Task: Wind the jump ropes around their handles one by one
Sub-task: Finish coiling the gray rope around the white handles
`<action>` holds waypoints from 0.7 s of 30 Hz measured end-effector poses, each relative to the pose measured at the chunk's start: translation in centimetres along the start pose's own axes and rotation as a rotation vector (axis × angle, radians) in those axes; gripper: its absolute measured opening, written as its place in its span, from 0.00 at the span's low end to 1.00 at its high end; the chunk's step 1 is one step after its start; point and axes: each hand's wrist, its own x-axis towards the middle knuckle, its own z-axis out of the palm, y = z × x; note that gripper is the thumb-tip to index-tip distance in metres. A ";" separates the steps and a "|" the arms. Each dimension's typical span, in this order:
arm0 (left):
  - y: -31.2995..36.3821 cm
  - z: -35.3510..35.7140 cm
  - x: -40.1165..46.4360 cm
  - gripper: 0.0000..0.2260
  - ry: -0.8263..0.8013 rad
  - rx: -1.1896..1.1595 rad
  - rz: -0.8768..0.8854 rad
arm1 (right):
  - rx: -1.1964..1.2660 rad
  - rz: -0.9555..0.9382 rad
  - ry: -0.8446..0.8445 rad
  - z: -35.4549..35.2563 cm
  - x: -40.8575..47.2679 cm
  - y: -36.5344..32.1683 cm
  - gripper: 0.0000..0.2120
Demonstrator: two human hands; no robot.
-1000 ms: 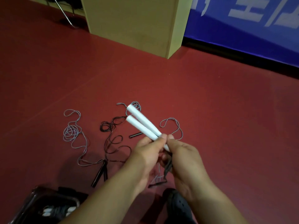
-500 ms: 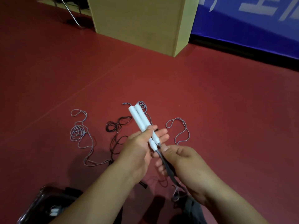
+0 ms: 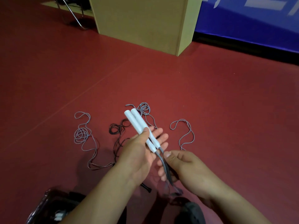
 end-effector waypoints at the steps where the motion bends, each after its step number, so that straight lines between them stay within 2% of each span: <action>1: 0.1 -0.1 0.2 0.13 0.004 -0.007 -0.001 | -0.026 -0.002 -0.003 0.0 0.3 0.1 0.19; 6: 0.3 -0.6 0.8 0.15 0.025 -0.044 -0.012 | -0.153 -0.032 0.008 0.1 1.2 0.8 0.21; 12: 0.5 -0.6 1.2 0.10 0.063 -0.084 -0.030 | -0.152 0.000 0.005 -0.1 1.3 1.3 0.22; 15: 0.4 -0.6 1.6 0.09 0.071 0.038 0.036 | -0.160 0.050 0.010 -0.8 1.0 0.9 0.22; 21: 0.9 -0.4 1.7 0.09 0.079 0.245 0.192 | -0.249 0.118 -0.066 -3.7 0.4 0.0 0.33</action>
